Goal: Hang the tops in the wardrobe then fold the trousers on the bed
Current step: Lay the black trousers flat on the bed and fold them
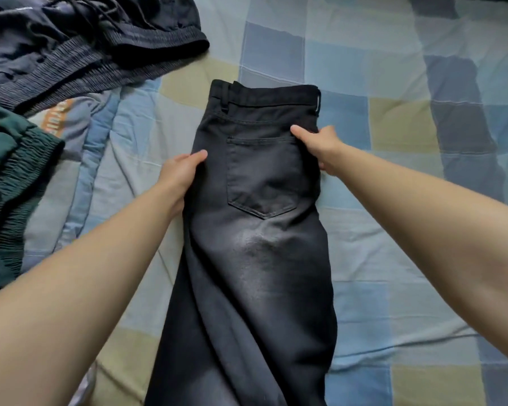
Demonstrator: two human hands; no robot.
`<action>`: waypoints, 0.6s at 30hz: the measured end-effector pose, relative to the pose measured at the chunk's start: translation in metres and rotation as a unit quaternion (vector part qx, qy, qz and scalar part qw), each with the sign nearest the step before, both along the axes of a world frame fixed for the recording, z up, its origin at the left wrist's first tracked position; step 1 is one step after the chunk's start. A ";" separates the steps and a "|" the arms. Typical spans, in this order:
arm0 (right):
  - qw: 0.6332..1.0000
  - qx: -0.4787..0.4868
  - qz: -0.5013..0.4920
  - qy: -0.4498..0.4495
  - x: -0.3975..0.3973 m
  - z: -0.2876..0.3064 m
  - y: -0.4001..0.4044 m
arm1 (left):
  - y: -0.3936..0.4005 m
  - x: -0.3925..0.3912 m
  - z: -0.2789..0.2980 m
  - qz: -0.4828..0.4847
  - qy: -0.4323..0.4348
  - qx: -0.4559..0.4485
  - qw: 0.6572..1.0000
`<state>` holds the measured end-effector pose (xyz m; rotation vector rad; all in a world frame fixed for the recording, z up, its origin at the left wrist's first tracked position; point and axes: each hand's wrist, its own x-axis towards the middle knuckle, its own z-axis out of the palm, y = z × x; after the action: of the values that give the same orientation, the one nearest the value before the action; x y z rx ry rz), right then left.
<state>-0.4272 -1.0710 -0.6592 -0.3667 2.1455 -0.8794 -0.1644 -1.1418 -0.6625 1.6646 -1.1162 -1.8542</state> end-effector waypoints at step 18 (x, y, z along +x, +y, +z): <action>0.959 -0.163 -0.173 -0.154 -0.007 -0.015 0.087 | -0.001 -0.016 -0.003 0.032 -0.021 -0.039 0.999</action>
<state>-0.4341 -0.9836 -0.6743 -0.0063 1.8002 -1.4000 -0.1804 -1.1431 -0.6654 1.6813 -1.1244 -1.7232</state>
